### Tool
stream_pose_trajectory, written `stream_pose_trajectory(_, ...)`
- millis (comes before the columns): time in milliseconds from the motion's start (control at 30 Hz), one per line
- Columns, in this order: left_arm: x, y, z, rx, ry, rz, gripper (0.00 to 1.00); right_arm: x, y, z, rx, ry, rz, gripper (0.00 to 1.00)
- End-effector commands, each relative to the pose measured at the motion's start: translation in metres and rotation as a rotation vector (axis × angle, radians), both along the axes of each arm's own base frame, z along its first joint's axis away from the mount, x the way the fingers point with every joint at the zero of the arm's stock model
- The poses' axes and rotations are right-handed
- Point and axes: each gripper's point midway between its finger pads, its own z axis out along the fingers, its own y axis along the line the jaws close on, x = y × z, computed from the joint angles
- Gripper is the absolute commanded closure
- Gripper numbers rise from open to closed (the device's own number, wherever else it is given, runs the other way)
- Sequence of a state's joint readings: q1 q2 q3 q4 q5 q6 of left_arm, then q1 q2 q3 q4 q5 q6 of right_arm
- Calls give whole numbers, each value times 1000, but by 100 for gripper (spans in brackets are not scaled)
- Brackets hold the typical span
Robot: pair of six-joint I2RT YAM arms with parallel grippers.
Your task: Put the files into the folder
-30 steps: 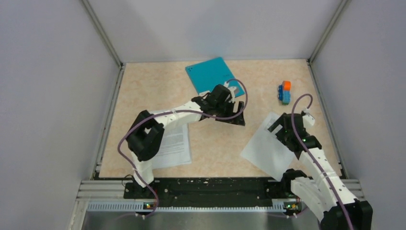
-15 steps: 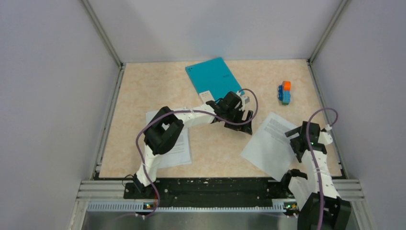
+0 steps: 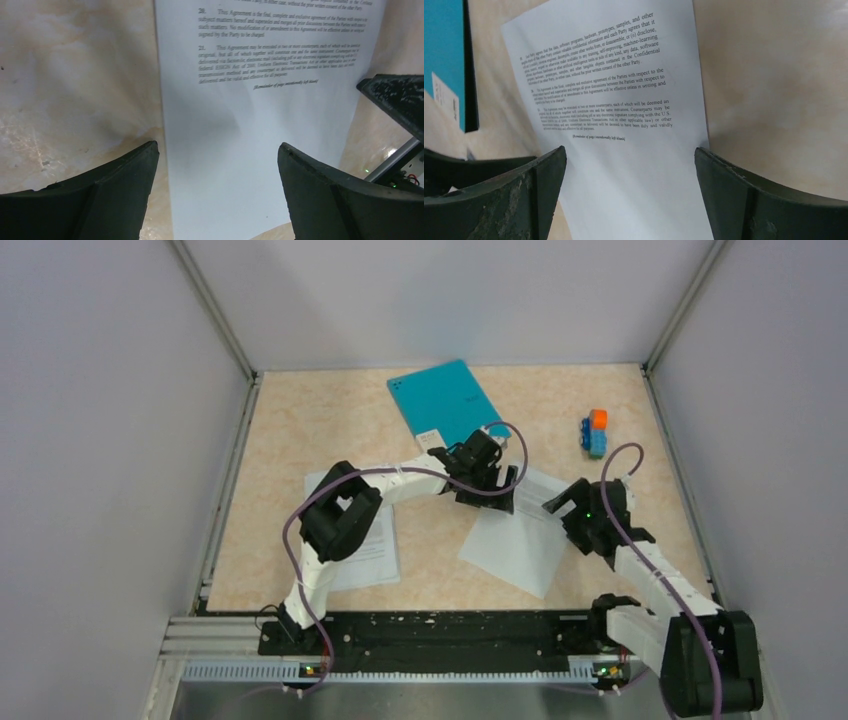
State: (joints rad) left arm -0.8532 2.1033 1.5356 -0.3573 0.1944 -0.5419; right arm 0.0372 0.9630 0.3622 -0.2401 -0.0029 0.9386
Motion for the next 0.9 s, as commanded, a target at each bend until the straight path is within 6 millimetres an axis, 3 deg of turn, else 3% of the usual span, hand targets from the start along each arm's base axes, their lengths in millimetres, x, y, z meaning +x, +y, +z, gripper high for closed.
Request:
stream_pose_trajectory(0,9,8,2,-8,35,60,6,-11,34,-13,89,60,85,1)
stream_pose_trajectory(267,-1,1,3,-87,121,38,13,5,62,0,171,-11,244,1)
stream_pose_trajectory(533,0,-3,30,-156,124,27,23,8,68,-1,181,-15,293,1)
stream_pose_trajectory(700,0,-1,42,-166,108,13,42,14,72,8,177,-45,336,1)
stream_pose_trajectory(867,-5,1,59,-189,91,-17,62,23,79,38,166,-138,412,1)
